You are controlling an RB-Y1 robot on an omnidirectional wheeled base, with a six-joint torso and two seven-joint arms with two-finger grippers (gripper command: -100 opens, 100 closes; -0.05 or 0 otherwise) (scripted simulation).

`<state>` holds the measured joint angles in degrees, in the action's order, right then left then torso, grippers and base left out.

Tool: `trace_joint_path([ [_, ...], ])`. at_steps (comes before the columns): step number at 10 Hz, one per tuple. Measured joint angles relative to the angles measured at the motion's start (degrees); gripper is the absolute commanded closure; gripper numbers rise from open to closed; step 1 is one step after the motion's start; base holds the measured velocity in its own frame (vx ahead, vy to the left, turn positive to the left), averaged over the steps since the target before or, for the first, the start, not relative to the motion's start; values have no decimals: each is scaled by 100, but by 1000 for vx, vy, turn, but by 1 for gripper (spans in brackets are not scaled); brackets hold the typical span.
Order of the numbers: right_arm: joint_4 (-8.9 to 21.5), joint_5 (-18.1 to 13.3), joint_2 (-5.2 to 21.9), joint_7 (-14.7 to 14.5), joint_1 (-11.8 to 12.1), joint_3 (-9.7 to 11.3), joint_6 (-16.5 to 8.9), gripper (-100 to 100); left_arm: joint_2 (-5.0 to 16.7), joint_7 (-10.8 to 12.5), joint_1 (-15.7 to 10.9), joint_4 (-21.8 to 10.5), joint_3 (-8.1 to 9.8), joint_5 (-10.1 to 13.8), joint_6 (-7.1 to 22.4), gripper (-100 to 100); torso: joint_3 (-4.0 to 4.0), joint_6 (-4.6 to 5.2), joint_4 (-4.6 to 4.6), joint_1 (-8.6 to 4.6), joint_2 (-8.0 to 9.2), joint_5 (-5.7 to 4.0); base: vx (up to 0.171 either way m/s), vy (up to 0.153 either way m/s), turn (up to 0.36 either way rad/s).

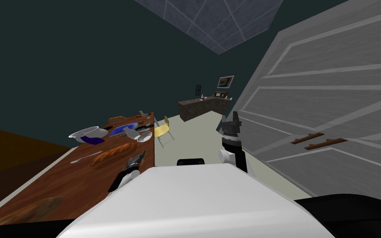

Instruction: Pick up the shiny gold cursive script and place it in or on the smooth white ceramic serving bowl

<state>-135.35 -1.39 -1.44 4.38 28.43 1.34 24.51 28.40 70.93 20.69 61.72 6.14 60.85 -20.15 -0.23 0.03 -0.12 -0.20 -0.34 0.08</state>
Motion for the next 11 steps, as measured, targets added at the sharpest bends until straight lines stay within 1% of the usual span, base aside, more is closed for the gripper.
trace_joint_path([
  [1, 0, 0, 0, 0, 0, 0, 0, 0, 131, 9, 65, 88, 123, 81, 150, -100, -1, 0, 0, 0, -1, 0, 55, -80, 8],
  [2, 0, 0, 0, 0, 0, 0, 0, 0, 175, -26, 91, 158, 214, 131, 275, -100, 2, 1, 1, 11, 5, 3, 46, -66, 2],
  [3, 0, 0, 0, 0, 0, 0, 0, 0, 263, -39, 96, 184, 288, 185, 403, -100, 4, 1, 1, 18, 8, 4, 43, -75, 5],
  [4, 0, 0, 0, 0, 0, 0, 0, 0, 411, 0, 121, 211, 357, 255, 530, -100, 6, 0, 2, 17, 11, 4, 46, -57, 6],
  [6, 0, 0, 1, 0, 0, 0, 0, 0, 605, 65, 227, 327, 463, 360, 754, -100, 5, 0, 2, 20, 10, 5, 46, -58, 4],
  [7, 0, 0, 1, 0, 0, -1, 0, 0, 633, 47, 261, 396, 537, 401, 870, -100, 6, 0, 2, 25, 12, 7, 43, -49, -1],
  [8, 0, 0, 1, 0, 0, -1, 0, 0, 672, -7, 329, 516, 658, 465, 1036, -100, 7, 0, 2, 26, 12, 7, 52, -63, 5],
  [9, 0, 0, 1, 0, 0, -1, 0, 0, 817, 31, 376, 560, 701, 541, 1182, -100, 5, 0, 2, 23, 10, 6, 45, -37, 6],
  [11, 0, 0, 1, 0, 0, -1, 0, 0, 942, 62, 446, 656, 804, 633, 1457, -100, 4, 0, 1, 34, 8, 9, 49, -23, 0],
])
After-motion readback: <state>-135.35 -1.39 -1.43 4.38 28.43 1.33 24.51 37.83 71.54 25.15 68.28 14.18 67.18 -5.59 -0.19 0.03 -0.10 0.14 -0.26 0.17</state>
